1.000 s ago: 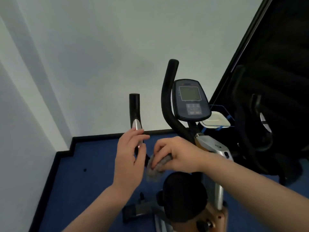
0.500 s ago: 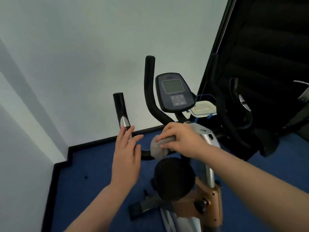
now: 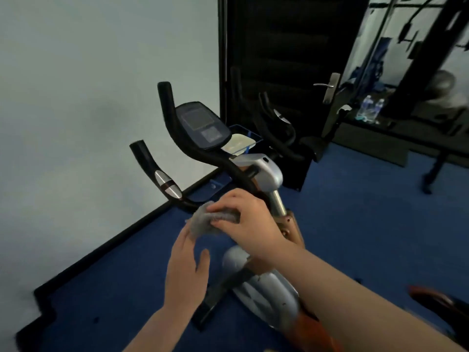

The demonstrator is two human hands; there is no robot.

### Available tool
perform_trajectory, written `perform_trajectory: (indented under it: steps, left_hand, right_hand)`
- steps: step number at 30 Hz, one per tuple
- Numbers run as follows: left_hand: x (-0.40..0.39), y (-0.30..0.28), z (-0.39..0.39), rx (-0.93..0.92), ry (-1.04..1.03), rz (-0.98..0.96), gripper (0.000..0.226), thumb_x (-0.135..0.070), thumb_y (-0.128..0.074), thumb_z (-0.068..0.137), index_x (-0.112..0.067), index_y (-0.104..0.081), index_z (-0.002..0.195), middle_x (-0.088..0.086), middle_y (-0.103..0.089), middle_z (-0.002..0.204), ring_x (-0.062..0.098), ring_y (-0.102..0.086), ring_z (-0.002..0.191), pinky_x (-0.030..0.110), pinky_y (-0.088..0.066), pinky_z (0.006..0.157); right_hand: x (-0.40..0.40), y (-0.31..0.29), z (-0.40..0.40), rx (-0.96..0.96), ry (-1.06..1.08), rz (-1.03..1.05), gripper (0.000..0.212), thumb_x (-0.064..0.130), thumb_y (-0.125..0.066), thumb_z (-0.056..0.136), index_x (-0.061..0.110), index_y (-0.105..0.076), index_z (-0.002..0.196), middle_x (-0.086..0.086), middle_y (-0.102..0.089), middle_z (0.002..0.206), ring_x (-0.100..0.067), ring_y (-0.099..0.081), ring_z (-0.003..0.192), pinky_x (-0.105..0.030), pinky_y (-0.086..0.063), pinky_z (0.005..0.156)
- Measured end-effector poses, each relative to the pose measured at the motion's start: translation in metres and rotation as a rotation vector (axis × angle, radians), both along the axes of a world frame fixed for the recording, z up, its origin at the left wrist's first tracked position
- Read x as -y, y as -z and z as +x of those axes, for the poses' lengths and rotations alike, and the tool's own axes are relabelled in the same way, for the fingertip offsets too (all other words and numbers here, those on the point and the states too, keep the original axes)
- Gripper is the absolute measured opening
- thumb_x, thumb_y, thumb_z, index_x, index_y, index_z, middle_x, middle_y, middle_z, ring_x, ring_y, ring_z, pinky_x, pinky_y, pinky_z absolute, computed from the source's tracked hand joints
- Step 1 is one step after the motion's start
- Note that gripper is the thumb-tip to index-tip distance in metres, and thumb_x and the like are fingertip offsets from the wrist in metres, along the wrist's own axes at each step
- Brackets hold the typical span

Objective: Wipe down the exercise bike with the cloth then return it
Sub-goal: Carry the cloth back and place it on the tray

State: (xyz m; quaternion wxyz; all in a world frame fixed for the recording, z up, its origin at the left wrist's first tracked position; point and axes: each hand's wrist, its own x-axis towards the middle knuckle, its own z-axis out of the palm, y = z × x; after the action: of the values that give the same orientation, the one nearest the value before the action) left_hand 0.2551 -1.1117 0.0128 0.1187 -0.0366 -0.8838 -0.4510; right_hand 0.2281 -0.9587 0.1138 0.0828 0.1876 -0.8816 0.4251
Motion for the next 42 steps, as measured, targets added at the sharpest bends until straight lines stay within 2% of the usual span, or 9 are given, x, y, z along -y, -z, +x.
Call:
perform_trajectory:
  steps: [3, 10, 13, 16, 21, 26, 28, 31, 42]
  left_hand:
    - [-0.016, 0.009, 0.017, 0.122, 0.086, 0.023, 0.053, -0.024, -0.051, 0.095, -0.039, -0.032, 0.142, -0.021, -0.030, 0.147, -0.004, -0.028, 0.132, 0.029, -0.034, 0.108]
    - [-0.129, -0.012, 0.054, 0.049, 0.450, 0.030, 0.035, -0.017, -0.055, 0.090, -0.034, -0.051, 0.121, -0.024, -0.049, 0.119, 0.005, -0.051, 0.115, 0.026, -0.042, 0.096]
    - [-0.184, -0.026, 0.074, 0.004, 0.585, 0.008, 0.036, -0.016, -0.055, 0.092, -0.027, -0.052, 0.126, -0.013, -0.050, 0.128, 0.010, -0.049, 0.120, 0.035, -0.043, 0.102]
    - [-0.244, -0.044, 0.092, -0.096, 0.683, -0.043, 0.037, -0.019, -0.052, 0.094, -0.023, -0.051, 0.130, -0.010, -0.048, 0.134, 0.010, -0.043, 0.126, 0.030, -0.036, 0.106]
    - [-0.354, -0.066, 0.145, -0.199, 0.803, -0.120, 0.038, -0.020, -0.050, 0.093, -0.022, -0.051, 0.131, -0.008, -0.047, 0.137, 0.011, -0.043, 0.127, 0.028, -0.036, 0.101]
    - [-0.444, -0.060, 0.216, -0.215, 0.791, -0.171, 0.040, -0.019, -0.049, 0.092, -0.018, -0.051, 0.132, -0.002, -0.048, 0.139, 0.017, -0.042, 0.129, 0.034, -0.037, 0.103]
    - [-0.472, -0.054, 0.243, -0.202, 0.771, -0.159, 0.039, -0.017, -0.050, 0.091, -0.017, -0.053, 0.129, -0.001, -0.050, 0.137, 0.018, -0.043, 0.128, 0.034, -0.037, 0.102]
    - [-0.504, -0.048, 0.277, -0.153, 0.730, -0.138, 0.036, -0.017, -0.051, 0.090, -0.018, -0.055, 0.126, -0.002, -0.052, 0.133, 0.018, -0.046, 0.123, 0.031, -0.039, 0.096]
    - [-0.591, -0.035, 0.277, -0.133, 0.567, -0.218, 0.039, -0.023, -0.048, 0.093, -0.020, -0.050, 0.132, -0.004, -0.048, 0.138, 0.017, -0.044, 0.125, 0.034, -0.042, 0.095]
  right_hand:
    - [-0.029, 0.009, 0.037, 0.011, 0.184, 0.013, 0.021, 0.024, -0.070, 0.083, 0.026, -0.072, 0.104, 0.013, -0.059, 0.102, 0.001, -0.053, 0.095, -0.007, -0.040, 0.082]
    - [-0.157, 0.015, 0.123, 0.067, 0.682, 0.053, 0.018, 0.029, -0.069, 0.084, 0.031, -0.071, 0.102, 0.013, -0.059, 0.098, -0.002, -0.055, 0.091, -0.017, -0.044, 0.079]
    - [-0.215, 0.011, 0.168, 0.082, 0.849, 0.067, 0.017, 0.032, -0.068, 0.085, 0.031, -0.070, 0.102, 0.013, -0.059, 0.099, -0.004, -0.057, 0.091, -0.021, -0.048, 0.080]
    - [-0.272, 0.003, 0.223, 0.053, 0.992, 0.083, 0.015, 0.031, -0.068, 0.085, 0.030, -0.070, 0.100, 0.013, -0.059, 0.099, -0.006, -0.058, 0.091, -0.016, -0.044, 0.074]
    - [-0.365, -0.006, 0.335, 0.023, 1.193, 0.110, 0.012, 0.029, -0.070, 0.082, 0.031, -0.072, 0.094, 0.015, -0.057, 0.092, -0.006, -0.055, 0.086, -0.021, -0.040, 0.075]
    - [-0.449, 0.003, 0.429, 0.115, 1.197, 0.165, 0.012, 0.029, -0.066, 0.085, 0.029, -0.072, 0.096, 0.009, -0.059, 0.100, -0.009, -0.057, 0.090, -0.023, -0.044, 0.074]
    - [-0.475, 0.007, 0.453, 0.138, 1.176, 0.185, 0.011, 0.030, -0.064, 0.087, 0.031, -0.071, 0.096, 0.010, -0.057, 0.101, -0.008, -0.056, 0.088, -0.018, -0.041, 0.068]
    - [-0.510, 0.010, 0.473, 0.163, 1.157, 0.202, 0.013, 0.030, -0.063, 0.087, 0.029, -0.071, 0.097, 0.009, -0.057, 0.102, -0.009, -0.055, 0.086, -0.021, -0.041, 0.071]
    - [-0.625, 0.016, 0.437, 0.144, 1.002, 0.215, 0.013, 0.027, -0.063, 0.088, 0.026, -0.070, 0.099, 0.008, -0.056, 0.103, -0.011, -0.054, 0.088, -0.022, -0.040, 0.069]
